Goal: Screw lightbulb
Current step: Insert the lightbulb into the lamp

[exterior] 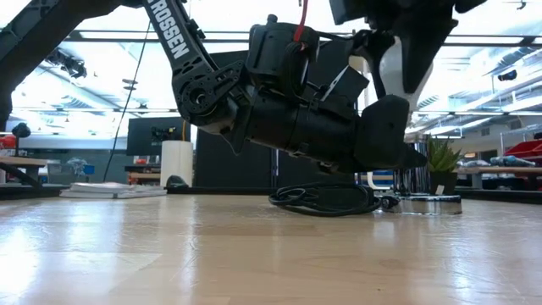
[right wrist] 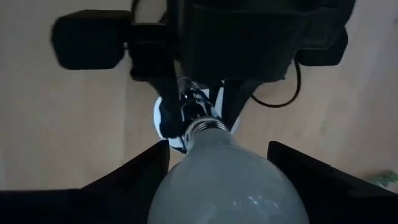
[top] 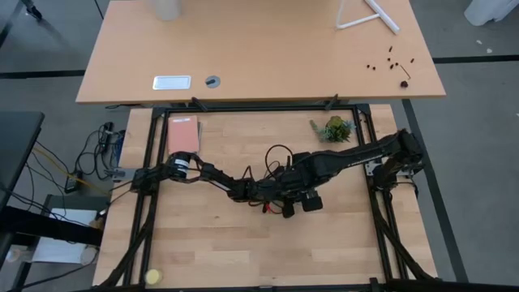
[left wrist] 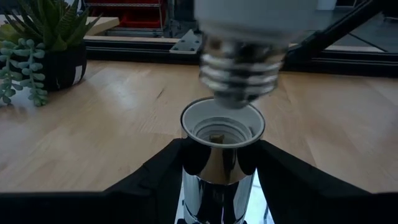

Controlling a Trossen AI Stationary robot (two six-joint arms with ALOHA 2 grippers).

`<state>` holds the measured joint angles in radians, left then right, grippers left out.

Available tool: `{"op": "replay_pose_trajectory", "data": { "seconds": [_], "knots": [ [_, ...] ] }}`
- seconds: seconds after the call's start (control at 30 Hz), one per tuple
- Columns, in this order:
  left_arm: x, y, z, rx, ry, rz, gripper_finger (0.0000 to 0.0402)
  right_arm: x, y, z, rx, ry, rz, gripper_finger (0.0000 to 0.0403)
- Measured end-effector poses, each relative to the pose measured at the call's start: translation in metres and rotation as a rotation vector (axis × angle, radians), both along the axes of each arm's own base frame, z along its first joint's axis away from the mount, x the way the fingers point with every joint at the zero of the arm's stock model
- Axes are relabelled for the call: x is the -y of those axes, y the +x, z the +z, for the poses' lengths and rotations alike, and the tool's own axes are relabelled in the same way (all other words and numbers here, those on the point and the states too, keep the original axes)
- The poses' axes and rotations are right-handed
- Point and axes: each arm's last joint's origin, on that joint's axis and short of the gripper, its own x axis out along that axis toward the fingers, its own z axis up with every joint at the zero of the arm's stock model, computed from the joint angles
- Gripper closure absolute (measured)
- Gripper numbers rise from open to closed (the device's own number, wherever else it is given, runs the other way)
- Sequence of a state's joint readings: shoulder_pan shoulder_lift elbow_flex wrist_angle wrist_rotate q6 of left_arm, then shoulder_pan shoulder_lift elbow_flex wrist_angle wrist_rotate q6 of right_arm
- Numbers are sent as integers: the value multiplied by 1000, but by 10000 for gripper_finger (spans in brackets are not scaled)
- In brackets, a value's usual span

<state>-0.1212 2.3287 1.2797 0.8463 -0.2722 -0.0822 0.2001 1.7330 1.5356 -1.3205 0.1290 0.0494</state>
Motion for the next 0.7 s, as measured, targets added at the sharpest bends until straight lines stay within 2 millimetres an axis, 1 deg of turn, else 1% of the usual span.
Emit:
{"op": "replay_pose_trajectory", "data": {
  "seconds": [0.07, 0.2, 0.37, 0.57, 0.7],
  "knots": [
    [1, 0, 0, -1, 3, -2, 208, 0, -1, 0, 5, 30, 5, 136],
    [5, -1, 0, -6, 29, -16, 208, 5, -11, -11, 1, 47, 14, 132],
    [9, -1, 0, -8, 43, -35, 208, 10, -21, -14, 74, 61, 2, 132],
    [10, -1, 0, -8, 46, -46, 208, 9, -22, -19, 64, 91, 7, 131],
    [10, -1, 0, -6, 47, -47, 208, 9, -20, -19, 72, 110, 16, 131]
  ]
}}
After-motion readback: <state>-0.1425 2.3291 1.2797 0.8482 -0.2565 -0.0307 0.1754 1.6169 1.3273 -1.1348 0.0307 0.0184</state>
